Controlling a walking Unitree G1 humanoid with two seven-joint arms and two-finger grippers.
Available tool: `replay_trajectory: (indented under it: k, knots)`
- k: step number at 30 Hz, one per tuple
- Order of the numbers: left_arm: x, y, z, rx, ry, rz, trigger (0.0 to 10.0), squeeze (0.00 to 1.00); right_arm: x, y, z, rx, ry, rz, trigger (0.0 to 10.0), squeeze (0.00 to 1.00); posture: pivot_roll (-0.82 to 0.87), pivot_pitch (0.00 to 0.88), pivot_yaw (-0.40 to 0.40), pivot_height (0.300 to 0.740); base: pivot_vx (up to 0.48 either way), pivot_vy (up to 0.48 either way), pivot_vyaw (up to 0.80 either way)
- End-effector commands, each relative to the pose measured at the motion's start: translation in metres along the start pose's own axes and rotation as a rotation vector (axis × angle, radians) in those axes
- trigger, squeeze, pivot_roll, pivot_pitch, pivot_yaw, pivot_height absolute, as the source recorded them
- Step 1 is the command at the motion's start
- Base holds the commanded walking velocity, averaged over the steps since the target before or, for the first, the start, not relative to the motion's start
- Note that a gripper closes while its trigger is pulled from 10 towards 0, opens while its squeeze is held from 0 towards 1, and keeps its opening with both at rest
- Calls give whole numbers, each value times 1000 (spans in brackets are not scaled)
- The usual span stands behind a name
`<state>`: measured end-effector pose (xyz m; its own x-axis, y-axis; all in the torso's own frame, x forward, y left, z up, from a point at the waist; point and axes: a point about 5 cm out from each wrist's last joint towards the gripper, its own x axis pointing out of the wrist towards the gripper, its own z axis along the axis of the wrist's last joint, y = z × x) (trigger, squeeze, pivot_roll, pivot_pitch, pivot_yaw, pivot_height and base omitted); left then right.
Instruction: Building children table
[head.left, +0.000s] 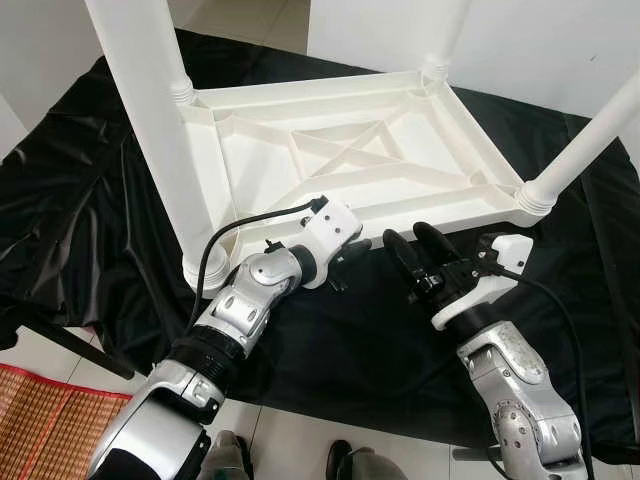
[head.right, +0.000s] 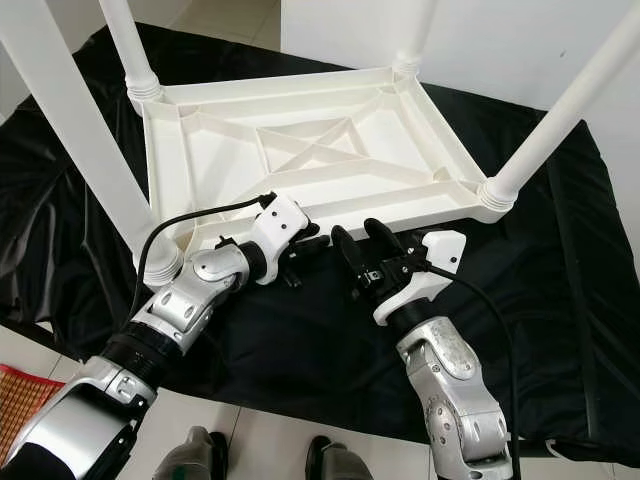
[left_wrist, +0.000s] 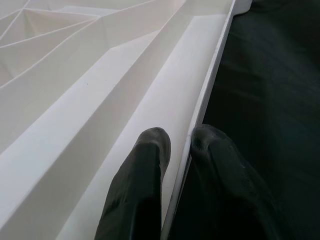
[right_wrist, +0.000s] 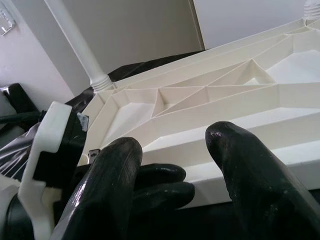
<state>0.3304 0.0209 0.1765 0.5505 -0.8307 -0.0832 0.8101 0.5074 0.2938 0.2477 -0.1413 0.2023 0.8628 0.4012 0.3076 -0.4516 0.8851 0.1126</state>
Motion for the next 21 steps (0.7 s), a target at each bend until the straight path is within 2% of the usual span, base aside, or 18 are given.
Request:
replay_trajectory:
  k: [1, 2, 3, 4, 5, 6, 8, 9, 11, 12, 13, 15, 16, 19, 21]
  knots:
    - [0, -7, 19, 4, -86, -35, 10000, 0, 0, -1, -3, -4, 15, -12, 10000, 0, 85, 207, -44, 740, 0, 0, 0]
    - [0, -7, 19, 4, -86, -35, 10000, 0, 0, -1, -3, -4, 15, -12, 10000, 0, 85, 207, -44, 740, 0, 0, 0]
    - [-4, -6, 22, -10, -105, -34, 10000, 800, 0, -2, -3, -7, 13, -17, 10000, 0, 85, 205, -43, 740, 0, 0, 0]
    - [-4, -6, 22, -10, -105, -34, 10000, 800, 0, -2, -3, -7, 13, -17, 10000, 0, 85, 205, -43, 740, 0, 0, 0]
    - [-10, -5, 26, -29, -132, -35, 10000, 1000, 0, -4, -3, -11, 11, -27, 10000, 0, 86, 203, -43, 740, 0, 0, 0]
    - [-10, -5, 26, -29, -132, -35, 10000, 1000, 0, -4, -3, -11, 11, -27, 10000, 0, 86, 203, -43, 740, 0, 0, 0]
    - [-23, -5, 33, -50, -172, -38, 10000, 1000, 0, -6, -4, -14, 9, -45, 10000, 0, 87, 202, -44, 740, 0, 0, 0]
    - [-23, -5, 33, -50, -172, -38, 10000, 1000, 0, -6, -4, -14, 9, -45, 10000, 0, 87, 202, -44, 740, 0, 0, 0]
    - [-34, -6, 40, -43, -204, -38, 10000, 1000, 0, -9, -4, -16, 7, -59, 10000, 0, 90, 201, -46, 740, 0, 0, 0]
    - [-34, -6, 40, -43, -204, -38, 10000, 1000, 0, -9, -4, -16, 7, -59, 10000, 0, 90, 201, -46, 740, 0, 0, 0]
    - [-41, -8, 43, -43, -215, -46, 10000, 0, 1, -10, -5, -17, 7, -64, 10000, 0, 96, 200, -51, 740, 0, 0, 0]
    - [-54, -11, 44, -50, -217, -71, 10000, 0, 2, -12, -6, -19, 7, -69, 10000, 0, 99, 199, -54, 740, 0, 0, 0]
    - [-54, -11, 44, -50, -217, -71, 10000, 0, 2, -12, -6, -19, 7, -69, 10000, 0, 99, 199, -54, 740, 0, 0, 0]
    - [-73, -16, 43, -76, -200, -77, 10000, 0, 3, -14, -8, -23, 10, -69, 10000, 0, 113, 199, -61, 740, 0, 0, 0]
    - [-78, -17, 42, -93, -194, -76, 10000, 0, 4, -15, -8, -24, 10, -68, 10000, 0, 117, 199, -63, 740, 0, 0, 0]
